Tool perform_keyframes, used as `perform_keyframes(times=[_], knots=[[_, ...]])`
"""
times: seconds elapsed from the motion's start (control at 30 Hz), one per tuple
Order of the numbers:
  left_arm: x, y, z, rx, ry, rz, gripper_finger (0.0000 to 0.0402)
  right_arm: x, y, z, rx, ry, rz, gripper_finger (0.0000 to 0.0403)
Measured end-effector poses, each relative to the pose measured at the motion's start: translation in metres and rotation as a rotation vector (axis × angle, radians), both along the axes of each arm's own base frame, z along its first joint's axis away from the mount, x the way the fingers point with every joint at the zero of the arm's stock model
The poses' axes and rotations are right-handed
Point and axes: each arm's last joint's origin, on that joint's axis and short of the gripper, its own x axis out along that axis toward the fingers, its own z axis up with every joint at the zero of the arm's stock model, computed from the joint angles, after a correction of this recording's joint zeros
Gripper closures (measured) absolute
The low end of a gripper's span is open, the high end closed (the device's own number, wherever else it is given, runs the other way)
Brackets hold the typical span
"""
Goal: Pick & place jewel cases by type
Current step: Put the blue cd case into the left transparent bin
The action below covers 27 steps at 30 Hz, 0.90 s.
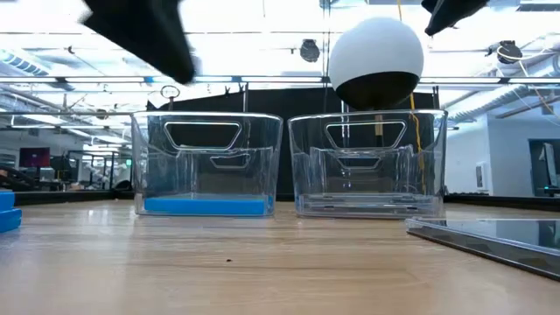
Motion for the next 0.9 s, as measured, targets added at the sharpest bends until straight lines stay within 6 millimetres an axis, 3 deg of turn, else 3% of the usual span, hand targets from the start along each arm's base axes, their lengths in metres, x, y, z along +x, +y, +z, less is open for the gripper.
perform_keyframes(times=[0.23, 0.37, 0.5, 0.7, 0.9], knots=[[-0.064, -0.001, 0.019, -0.017, 0.097, 0.329, 0.0383, 0.013, 0.029, -0.053, -0.01, -0.319, 0.219, 0.0402], [-0.093, -0.016, 0.016, -0.026, 0.118, 0.43, 0.0394, 0.015, 0.03, -0.078, 0.001, -0.499, 0.255, 0.0402], [-0.118, -0.029, 0.003, -0.052, 0.072, 0.488, 0.0394, 0.016, 0.024, -0.1, 0.009, -0.523, 0.255, 0.0402], [-0.163, -0.036, -0.022, -0.094, -0.074, 0.686, 0.0364, 0.021, 0.015, -0.107, 0.029, -0.493, 0.215, 0.0402], [-0.199, -0.04, -0.045, -0.282, -0.27, 0.996, 0.0333, 0.024, 0.013, -0.105, 0.041, -0.508, 0.252, 0.0402]])
